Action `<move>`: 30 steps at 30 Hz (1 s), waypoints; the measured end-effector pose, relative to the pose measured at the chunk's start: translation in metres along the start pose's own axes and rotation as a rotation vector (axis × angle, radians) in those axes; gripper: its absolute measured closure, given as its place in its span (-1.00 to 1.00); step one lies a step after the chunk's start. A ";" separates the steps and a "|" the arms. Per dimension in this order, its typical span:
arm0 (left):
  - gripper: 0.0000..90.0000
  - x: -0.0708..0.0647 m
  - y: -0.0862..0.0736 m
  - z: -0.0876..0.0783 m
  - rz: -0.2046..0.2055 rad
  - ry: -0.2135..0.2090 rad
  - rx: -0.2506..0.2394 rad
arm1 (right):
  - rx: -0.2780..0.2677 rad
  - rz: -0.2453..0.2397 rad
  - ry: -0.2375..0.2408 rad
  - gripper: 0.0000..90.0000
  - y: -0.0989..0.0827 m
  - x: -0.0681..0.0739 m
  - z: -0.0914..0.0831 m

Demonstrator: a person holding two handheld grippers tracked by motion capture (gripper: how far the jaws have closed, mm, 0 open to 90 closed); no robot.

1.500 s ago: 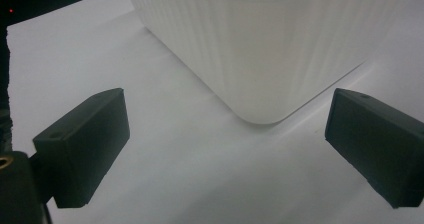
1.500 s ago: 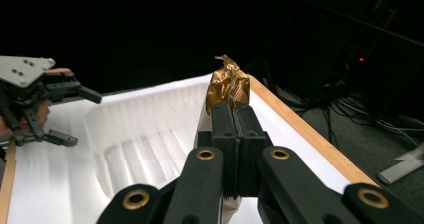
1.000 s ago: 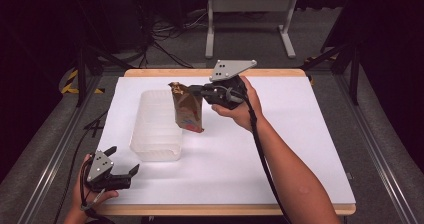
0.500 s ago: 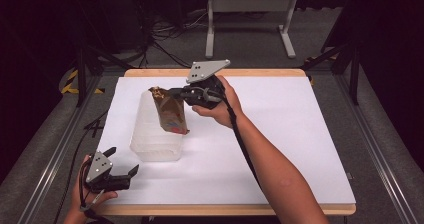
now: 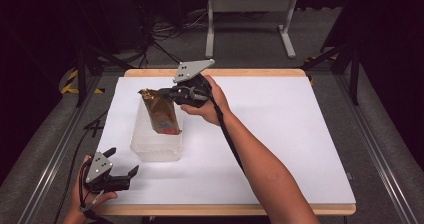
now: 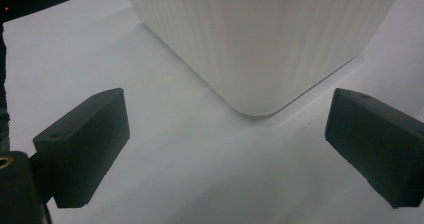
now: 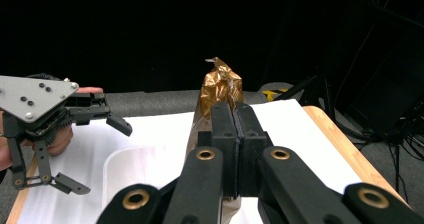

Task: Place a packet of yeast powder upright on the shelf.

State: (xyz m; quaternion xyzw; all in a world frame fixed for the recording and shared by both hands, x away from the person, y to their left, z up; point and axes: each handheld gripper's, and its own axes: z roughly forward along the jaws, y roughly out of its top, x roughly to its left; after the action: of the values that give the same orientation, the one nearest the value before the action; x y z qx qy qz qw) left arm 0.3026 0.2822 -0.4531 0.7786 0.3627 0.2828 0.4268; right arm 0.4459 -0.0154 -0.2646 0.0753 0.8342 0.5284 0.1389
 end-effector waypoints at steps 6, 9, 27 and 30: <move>-0.89 0.000 0.000 0.000 -0.003 -0.003 -0.002 | 0.016 -0.005 0.020 0.98 -0.002 -0.001 0.015; -0.89 0.001 0.000 0.000 -0.001 -0.004 0.000 | 0.023 -0.010 0.024 0.98 -0.004 0.000 0.019; -0.89 0.000 0.000 0.000 -0.004 -0.003 0.000 | 0.065 0.002 0.064 0.97 -0.027 0.008 0.033; -0.89 0.000 0.000 0.000 -0.007 -0.004 -0.002 | 0.064 0.008 0.066 0.97 -0.031 0.008 0.032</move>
State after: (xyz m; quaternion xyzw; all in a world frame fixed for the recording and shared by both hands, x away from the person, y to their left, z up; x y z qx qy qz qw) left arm 0.3027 0.2827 -0.4533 0.7775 0.3645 0.2802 0.4292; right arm 0.4495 0.0011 -0.3069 0.0654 0.8546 0.5039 0.1066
